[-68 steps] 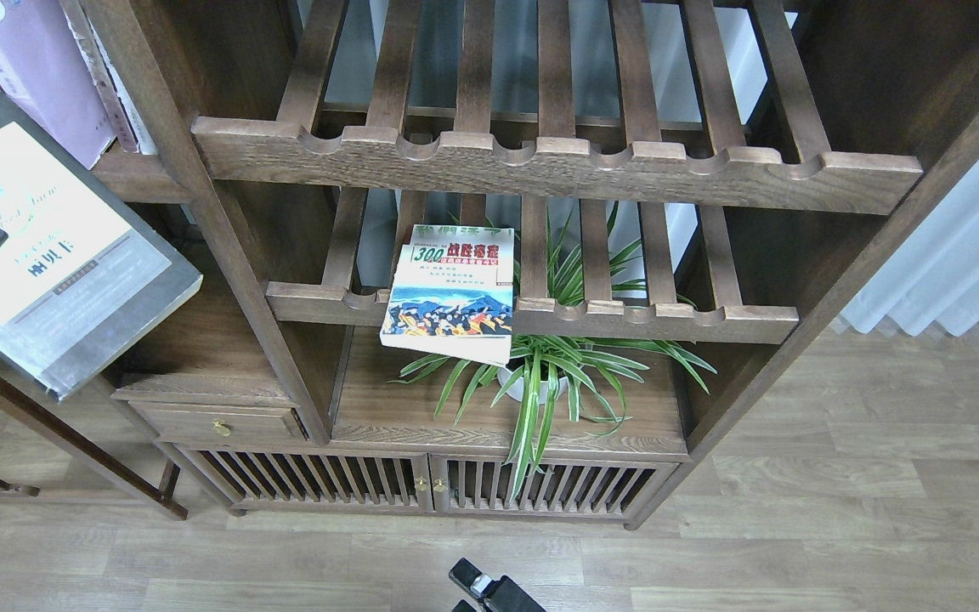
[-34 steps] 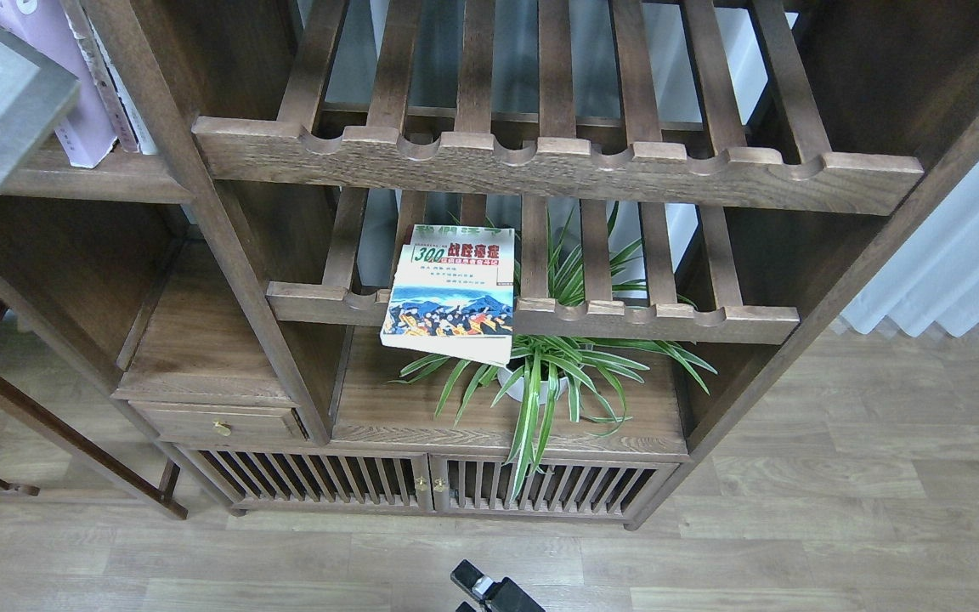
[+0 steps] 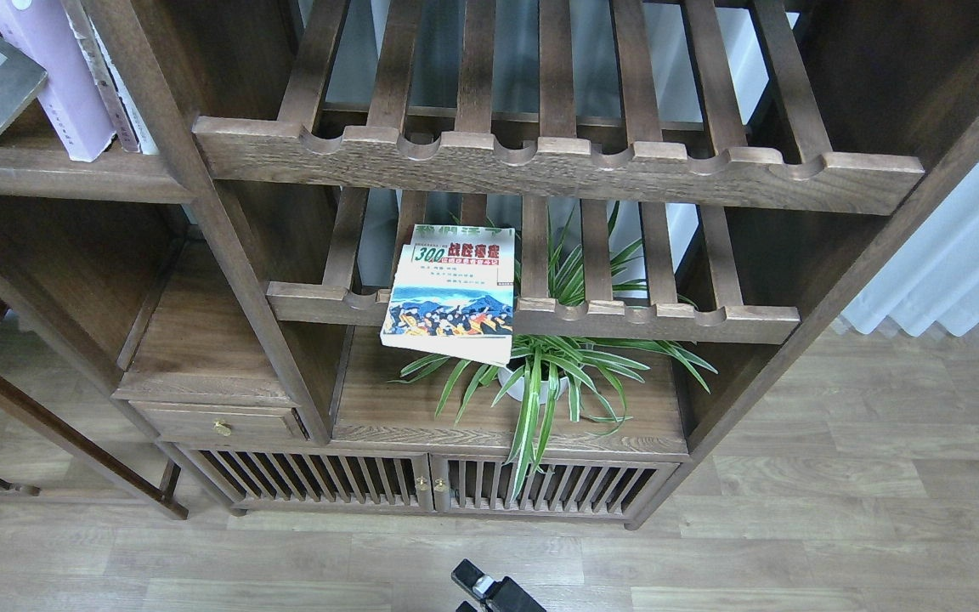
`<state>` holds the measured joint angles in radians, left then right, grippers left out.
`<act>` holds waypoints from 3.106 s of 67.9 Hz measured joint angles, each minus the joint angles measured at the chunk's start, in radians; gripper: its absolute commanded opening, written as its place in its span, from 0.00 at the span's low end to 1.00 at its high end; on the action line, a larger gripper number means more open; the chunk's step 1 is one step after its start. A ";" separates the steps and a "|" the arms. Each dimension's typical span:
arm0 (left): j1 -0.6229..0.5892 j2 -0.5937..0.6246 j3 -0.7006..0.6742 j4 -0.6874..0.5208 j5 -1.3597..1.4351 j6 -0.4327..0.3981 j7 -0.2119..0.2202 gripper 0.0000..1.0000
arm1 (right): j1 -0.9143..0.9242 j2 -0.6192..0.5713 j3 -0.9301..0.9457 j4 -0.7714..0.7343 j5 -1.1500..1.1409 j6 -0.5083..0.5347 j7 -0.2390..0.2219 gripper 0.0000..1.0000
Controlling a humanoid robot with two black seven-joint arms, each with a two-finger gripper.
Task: Organize books on shelf
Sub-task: 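Insert the green-cover book into the side shelf with the left gripper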
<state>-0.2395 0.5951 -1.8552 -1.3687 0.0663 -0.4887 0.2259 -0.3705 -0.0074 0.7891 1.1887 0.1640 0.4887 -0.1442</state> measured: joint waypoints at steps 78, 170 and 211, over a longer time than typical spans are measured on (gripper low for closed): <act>-0.429 0.062 0.180 0.195 0.432 0.000 0.052 0.07 | -0.004 0.001 0.001 0.000 0.003 0.000 0.003 1.00; -0.759 0.089 0.524 0.404 0.523 0.000 0.086 0.07 | 0.012 0.005 0.002 0.002 0.008 0.000 0.012 1.00; -0.752 0.055 0.473 0.448 0.525 0.000 0.023 0.07 | 0.012 0.002 0.002 0.012 0.008 0.000 0.010 1.00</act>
<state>-0.9912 0.6505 -1.3825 -0.9206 0.5910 -0.4887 0.2491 -0.3581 -0.0056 0.7913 1.2011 0.1717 0.4887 -0.1347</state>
